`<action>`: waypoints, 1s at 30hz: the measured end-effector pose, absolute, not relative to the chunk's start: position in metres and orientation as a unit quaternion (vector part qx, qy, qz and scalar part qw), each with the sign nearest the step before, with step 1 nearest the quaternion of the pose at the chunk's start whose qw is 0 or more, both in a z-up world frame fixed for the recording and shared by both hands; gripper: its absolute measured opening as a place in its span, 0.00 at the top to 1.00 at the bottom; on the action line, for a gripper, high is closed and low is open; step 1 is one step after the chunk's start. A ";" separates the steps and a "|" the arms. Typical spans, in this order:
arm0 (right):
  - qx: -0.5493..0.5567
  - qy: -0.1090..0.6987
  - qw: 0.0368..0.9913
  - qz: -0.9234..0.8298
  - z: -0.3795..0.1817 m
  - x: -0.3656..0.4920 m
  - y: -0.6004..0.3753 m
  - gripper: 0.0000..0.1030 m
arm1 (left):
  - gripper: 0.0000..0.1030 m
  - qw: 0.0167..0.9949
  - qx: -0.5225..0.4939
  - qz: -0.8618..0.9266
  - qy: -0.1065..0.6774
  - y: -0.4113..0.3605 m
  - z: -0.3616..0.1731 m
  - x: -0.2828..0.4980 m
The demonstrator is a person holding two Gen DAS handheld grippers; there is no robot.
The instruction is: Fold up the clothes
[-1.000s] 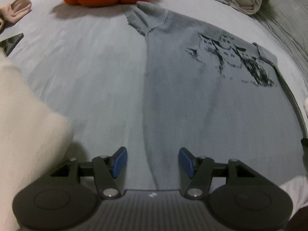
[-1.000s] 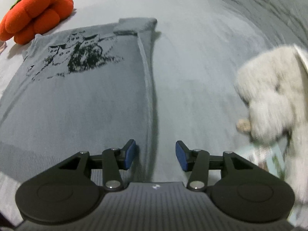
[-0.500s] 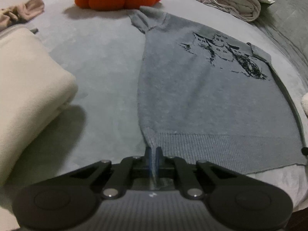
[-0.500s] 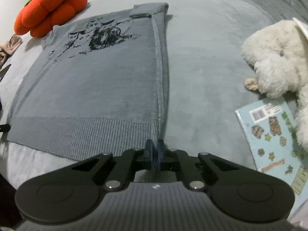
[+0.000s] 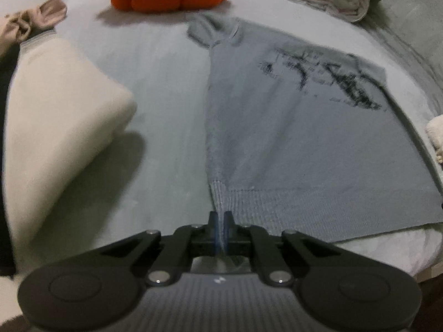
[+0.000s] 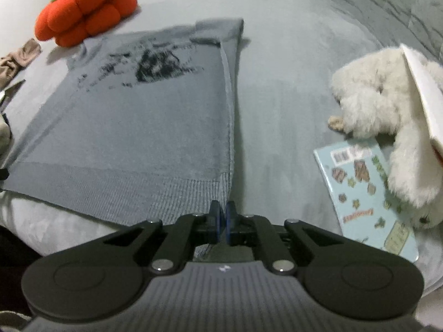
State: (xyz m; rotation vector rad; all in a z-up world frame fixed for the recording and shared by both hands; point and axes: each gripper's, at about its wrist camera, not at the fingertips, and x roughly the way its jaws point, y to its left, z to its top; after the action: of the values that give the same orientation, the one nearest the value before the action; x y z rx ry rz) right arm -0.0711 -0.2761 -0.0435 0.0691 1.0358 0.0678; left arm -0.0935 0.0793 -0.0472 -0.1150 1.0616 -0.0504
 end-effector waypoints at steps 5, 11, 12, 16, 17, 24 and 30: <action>0.035 0.523 0.851 0.020 -0.063 -0.058 -0.275 0.95 | 0.94 0.862 -0.030 -0.027 0.505 0.073 -0.055 -0.086; 0.027 0.520 0.853 0.014 -0.055 -0.051 -0.269 0.62 | 0.37 0.868 -0.020 -0.037 0.495 0.081 -0.047 -0.087; 0.025 0.516 0.856 0.009 -0.054 -0.051 -0.268 0.55 | 0.36 0.870 -0.020 -0.039 0.491 0.082 -0.045 -0.089; 0.014 0.503 0.864 -0.003 -0.049 -0.041 -0.269 0.44 | 0.19 0.879 -0.007 -0.043 0.475 0.081 -0.032 -0.085; 0.014 0.500 0.866 -0.006 -0.047 -0.037 -0.269 0.42 | 0.18 0.883 -0.001 -0.042 0.467 0.081 -0.028 -0.082; 0.018 0.470 0.882 -0.012 -0.034 0.004 -0.269 0.30 | 0.03 0.908 0.032 -0.045 0.415 0.065 -0.008 -0.046; 0.007 0.443 0.896 -0.005 -0.029 0.048 -0.255 0.28 | 0.01 0.930 0.032 -0.049 0.363 0.041 -0.009 0.001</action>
State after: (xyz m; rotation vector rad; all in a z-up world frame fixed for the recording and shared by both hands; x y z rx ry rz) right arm 0.0483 -0.2550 -0.0291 0.0152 0.9187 -0.0096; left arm 0.0013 0.0411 -0.0092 0.0665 0.7437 -0.0996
